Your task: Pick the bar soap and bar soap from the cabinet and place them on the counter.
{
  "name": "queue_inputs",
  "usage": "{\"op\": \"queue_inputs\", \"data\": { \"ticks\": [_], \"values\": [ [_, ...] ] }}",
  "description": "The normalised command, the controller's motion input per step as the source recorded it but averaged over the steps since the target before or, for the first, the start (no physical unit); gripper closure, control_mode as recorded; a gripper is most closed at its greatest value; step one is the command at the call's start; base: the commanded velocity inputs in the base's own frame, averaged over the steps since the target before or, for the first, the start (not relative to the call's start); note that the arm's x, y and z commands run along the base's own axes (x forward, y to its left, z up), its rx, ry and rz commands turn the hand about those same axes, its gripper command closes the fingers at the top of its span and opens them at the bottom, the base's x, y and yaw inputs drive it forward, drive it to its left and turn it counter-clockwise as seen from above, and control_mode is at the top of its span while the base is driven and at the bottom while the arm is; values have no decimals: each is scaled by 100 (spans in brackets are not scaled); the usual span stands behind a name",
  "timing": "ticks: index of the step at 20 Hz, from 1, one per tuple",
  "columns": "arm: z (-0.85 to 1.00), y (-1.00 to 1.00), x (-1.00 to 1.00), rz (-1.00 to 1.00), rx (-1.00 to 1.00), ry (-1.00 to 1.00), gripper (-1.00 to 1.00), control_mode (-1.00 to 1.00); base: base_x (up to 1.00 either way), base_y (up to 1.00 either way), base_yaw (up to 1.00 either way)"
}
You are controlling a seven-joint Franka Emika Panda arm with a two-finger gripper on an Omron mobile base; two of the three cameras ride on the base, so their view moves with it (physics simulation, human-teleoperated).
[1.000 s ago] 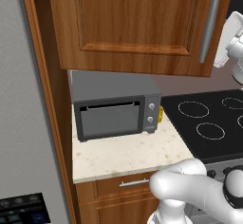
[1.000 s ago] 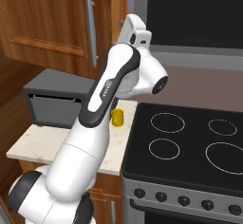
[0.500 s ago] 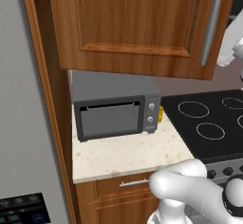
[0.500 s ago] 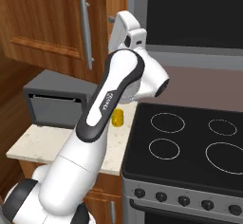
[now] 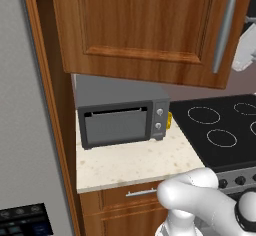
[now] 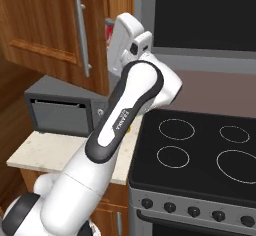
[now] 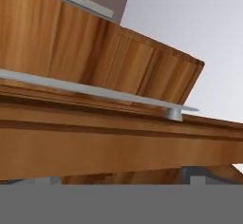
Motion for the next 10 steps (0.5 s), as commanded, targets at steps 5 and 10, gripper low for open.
{"op": "queue_inputs", "data": {
  "ticks": [5, 10],
  "values": [
    [9, 38, -61, 12, -7, -8, -100, -100, 0, 0, 0],
    [4, 34, -73, 9, -8, -9, -100, -100, 0, 0, 0]
  ]
}}
